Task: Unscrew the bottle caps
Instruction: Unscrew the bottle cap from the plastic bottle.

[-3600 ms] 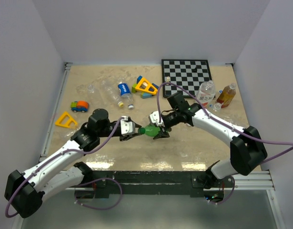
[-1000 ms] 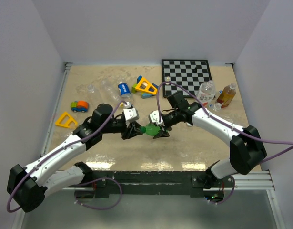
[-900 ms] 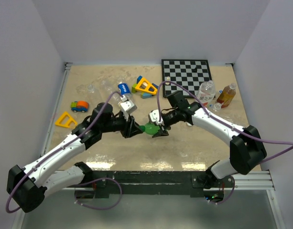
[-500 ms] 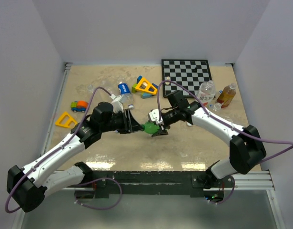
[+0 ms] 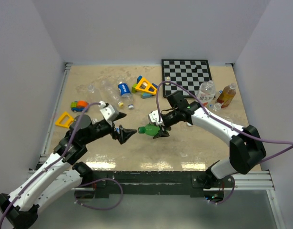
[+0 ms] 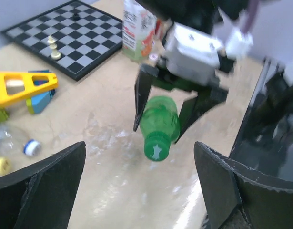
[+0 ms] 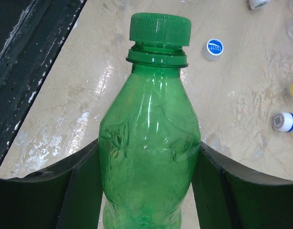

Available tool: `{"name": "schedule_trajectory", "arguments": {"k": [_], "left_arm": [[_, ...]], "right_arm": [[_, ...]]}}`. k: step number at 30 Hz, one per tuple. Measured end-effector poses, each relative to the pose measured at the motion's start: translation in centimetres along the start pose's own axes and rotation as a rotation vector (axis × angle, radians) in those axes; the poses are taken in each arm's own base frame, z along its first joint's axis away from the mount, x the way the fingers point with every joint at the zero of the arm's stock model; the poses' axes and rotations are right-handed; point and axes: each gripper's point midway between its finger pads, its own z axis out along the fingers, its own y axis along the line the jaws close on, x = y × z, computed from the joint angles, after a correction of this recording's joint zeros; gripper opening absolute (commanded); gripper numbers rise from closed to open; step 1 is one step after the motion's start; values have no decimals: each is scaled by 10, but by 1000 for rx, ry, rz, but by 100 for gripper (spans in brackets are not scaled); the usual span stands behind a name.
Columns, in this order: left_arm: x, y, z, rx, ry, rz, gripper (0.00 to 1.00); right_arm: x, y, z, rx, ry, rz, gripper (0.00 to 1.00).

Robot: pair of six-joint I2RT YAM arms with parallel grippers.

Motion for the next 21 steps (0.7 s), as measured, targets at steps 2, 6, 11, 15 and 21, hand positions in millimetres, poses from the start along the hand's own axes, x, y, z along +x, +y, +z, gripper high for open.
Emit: {"name": "schedule_trajectory", "arguments": {"k": [2,6,11,15,21], "left_arm": [[21,-4,5,83,35,147,93],[66,-1,23,216,159,348,88],[95,-4,32,331,177,480,78],[81,-8,37,357,105,546,66],[74,-11,41,371,71,564,55]], "right_arm": [[0,0,0,0,1,1,0],[0,1,0,-2,1,1,0],[0,1,0,-2,2,0,0],[1,1,0,-2,2,1,0],[5,2,2,-12,7,9,0]]}}
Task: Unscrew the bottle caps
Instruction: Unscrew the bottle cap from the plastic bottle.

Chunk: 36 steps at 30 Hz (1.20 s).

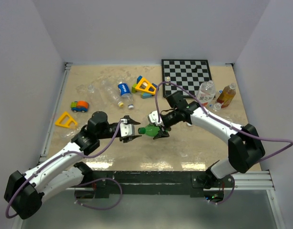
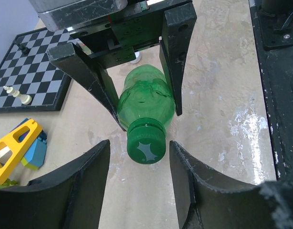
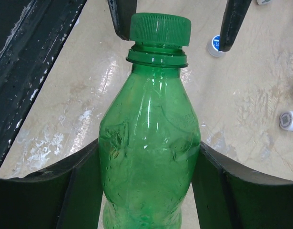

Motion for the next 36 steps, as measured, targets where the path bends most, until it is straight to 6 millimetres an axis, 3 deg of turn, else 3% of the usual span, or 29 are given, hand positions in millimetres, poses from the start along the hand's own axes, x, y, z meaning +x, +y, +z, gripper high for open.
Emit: {"name": "schedule_trajectory", "arguments": {"k": [8,13,16,19,25,28,29,33,36], "left_arm": [[5,-4,4,30,5,-21,35],[3,-7,4,40,-2,-42,0],[2,-8,5,35,-3,-94,0],[-1,-4,6,-2,13,-250,0],[-6,1,3,-152,127,-831,0],[-3,-4,3,-203,154,-1029,0],[-1,-5,2,-220,164,-1071,3],[5,-8,2,-246,193,-1137,39],[4,-7,2,-248,208,-1137,55]], "right_arm": [[1,0,0,-2,2,3,0],[1,1,0,-5,2,6,0],[1,2,0,-7,2,9,0],[1,2,0,-6,2,10,0],[-1,-5,0,12,-6,-3,0],[1,-3,2,3,-3,4,0],[3,-2,4,-4,-2,10,0],[7,0,7,-19,4,20,0],[7,0,7,-18,5,18,0]]}}
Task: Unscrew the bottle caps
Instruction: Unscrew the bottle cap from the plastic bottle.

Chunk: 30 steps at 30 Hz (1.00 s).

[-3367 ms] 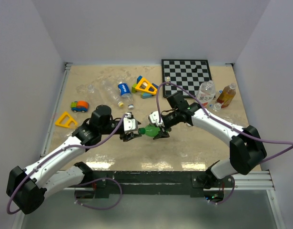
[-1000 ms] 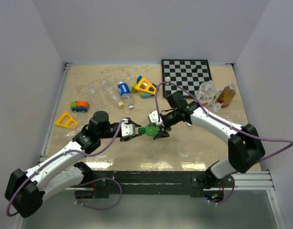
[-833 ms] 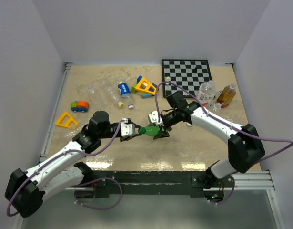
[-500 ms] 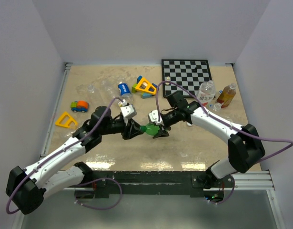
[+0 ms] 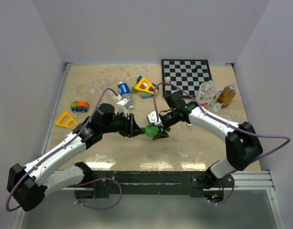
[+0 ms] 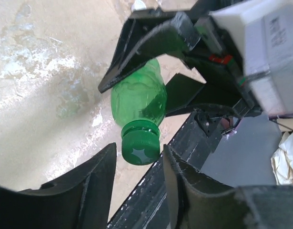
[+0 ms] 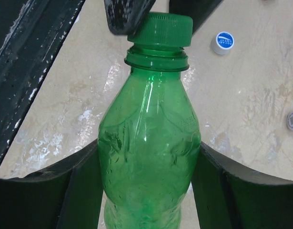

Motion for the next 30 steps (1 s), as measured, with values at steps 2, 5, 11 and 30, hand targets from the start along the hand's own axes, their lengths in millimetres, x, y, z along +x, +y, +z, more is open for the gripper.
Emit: {"name": "schedule_trajectory", "arguments": {"k": [2,5,11,30], "left_arm": [[-6,-1,-2,-9,-5,28,64],[-21,-8,-10,-1,-46,104,73],[-30,-16,-34,17,-111,298,84],[-2,-1,-17,193,-152,1021,75]], "right_arm": [[1,2,0,-4,4,5,0],[2,3,0,-7,8,10,0],[3,4,0,-11,10,7,0],[3,5,-1,-15,12,-2,0]]}}
